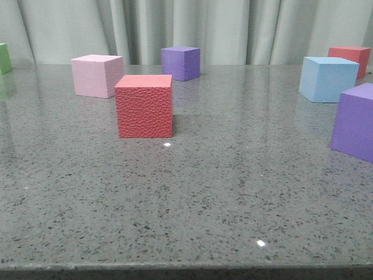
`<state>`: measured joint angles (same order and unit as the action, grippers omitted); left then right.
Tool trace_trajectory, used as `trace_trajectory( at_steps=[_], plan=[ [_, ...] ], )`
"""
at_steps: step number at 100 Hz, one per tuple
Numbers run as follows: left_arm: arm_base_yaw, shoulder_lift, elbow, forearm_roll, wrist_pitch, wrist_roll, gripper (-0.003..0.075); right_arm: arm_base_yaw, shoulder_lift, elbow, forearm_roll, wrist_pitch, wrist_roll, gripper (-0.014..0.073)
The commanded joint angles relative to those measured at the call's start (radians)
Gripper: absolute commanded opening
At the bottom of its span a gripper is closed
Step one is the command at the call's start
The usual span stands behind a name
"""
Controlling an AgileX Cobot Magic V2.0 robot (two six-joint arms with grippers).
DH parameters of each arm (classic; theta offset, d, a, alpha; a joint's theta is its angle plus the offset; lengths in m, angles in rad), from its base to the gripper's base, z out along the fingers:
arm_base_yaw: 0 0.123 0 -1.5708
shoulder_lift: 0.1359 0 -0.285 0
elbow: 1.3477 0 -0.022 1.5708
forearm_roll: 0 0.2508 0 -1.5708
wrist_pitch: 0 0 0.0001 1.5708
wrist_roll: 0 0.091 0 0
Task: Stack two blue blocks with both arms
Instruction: 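Move the right gripper down over the light blue cube near it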
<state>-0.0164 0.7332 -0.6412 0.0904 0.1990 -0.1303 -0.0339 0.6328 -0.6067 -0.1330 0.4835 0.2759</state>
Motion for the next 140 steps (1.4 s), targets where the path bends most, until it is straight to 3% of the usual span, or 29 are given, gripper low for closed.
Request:
trace_trajectory(
  at_steps=[1, 15, 33, 71, 106, 140],
  plan=[
    [-0.009, 0.0, -0.036, 0.001, -0.071, 0.004, 0.0694, -0.002, 0.007, -0.034, -0.007, -0.073, -0.01, 0.0549],
    [-0.009, 0.0, -0.036, -0.006, -0.076, 0.004, 0.0694, -0.002, 0.014, -0.056, 0.0, -0.052, -0.01, 0.0549],
    [-0.009, 0.0, -0.036, -0.009, -0.076, 0.004, 0.0694, 0.009, 0.125, -0.2, 0.022, 0.09, -0.01, 0.0549],
    [-0.009, 0.0, -0.039, -0.009, -0.071, 0.004, 0.0694, 0.11, 0.544, -0.734, 0.034, 0.375, -0.011, 0.0549],
    [-0.009, 0.0, -0.039, -0.012, -0.069, 0.001, 0.0694, 0.122, 0.929, -1.149, 0.07, 0.575, -0.035, 0.0549],
    [-0.009, 0.0, -0.039, -0.012, -0.069, 0.001, 0.0694, 0.122, 1.16, -1.294, 0.118, 0.675, -0.086, 0.0549]
  ],
)
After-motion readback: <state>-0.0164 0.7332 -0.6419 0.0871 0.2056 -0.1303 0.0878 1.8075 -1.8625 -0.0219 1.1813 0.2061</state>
